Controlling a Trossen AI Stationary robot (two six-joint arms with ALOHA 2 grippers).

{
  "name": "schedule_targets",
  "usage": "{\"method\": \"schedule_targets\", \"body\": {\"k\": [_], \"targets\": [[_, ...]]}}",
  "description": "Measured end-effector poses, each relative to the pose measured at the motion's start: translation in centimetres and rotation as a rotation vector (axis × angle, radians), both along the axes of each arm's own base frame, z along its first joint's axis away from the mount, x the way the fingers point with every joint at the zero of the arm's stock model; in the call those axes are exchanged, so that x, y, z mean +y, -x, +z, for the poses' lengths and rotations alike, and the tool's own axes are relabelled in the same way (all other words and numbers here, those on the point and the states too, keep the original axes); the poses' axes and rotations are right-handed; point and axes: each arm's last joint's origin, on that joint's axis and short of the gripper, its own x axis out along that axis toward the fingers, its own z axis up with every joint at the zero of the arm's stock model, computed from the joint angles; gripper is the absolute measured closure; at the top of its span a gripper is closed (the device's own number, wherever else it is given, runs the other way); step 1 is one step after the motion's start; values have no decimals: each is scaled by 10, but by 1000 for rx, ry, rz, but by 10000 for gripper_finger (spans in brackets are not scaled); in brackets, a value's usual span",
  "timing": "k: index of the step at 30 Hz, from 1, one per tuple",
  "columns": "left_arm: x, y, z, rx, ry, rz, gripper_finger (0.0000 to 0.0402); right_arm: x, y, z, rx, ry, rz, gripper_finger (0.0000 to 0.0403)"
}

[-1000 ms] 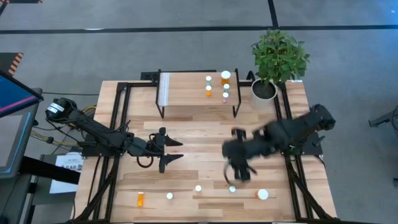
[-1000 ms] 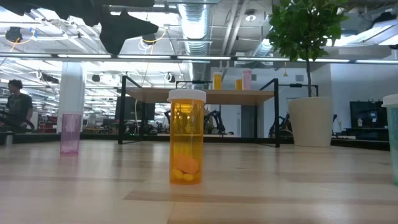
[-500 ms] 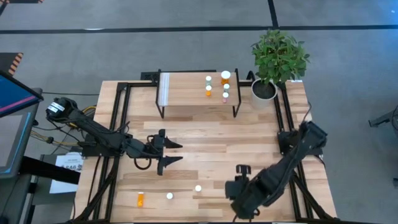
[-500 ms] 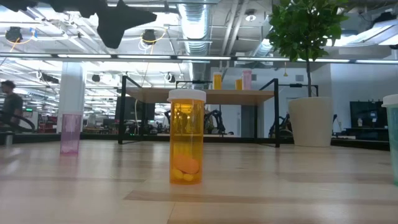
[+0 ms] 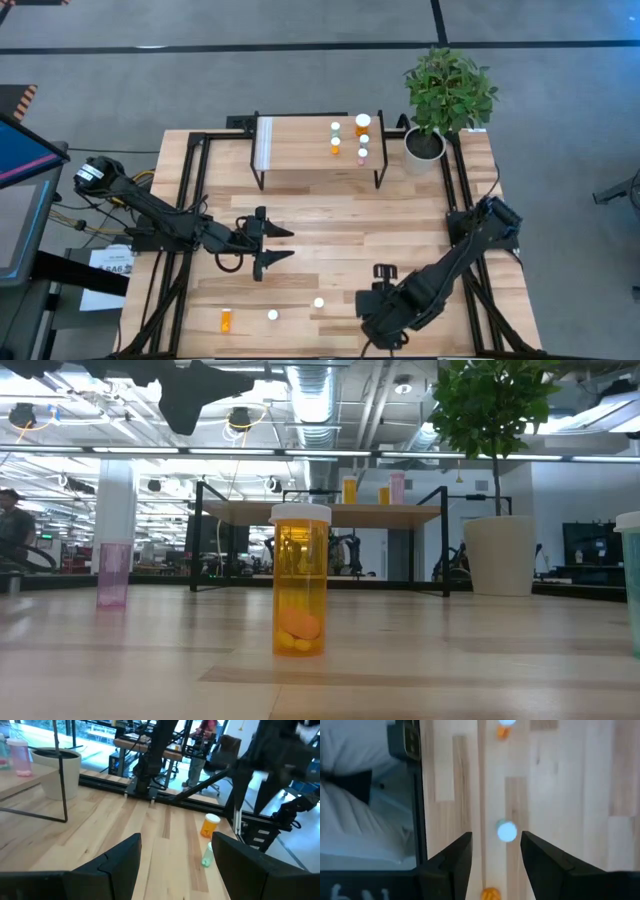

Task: Pick and place medicine bottles onto shelf by color
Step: Put the top small purple pill bottle on the shelf

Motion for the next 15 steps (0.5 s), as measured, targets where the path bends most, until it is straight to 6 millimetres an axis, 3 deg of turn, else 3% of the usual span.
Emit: {"method": "schedule_targets", "body": {"k": [5, 15], "targets": [[0, 0, -1, 5, -10, -1, 171, -11, 13, 8, -64, -10, -25, 215], [0, 0, 0, 4, -10, -1, 171, -34, 42, -35, -116, -143, -82, 216]]}}
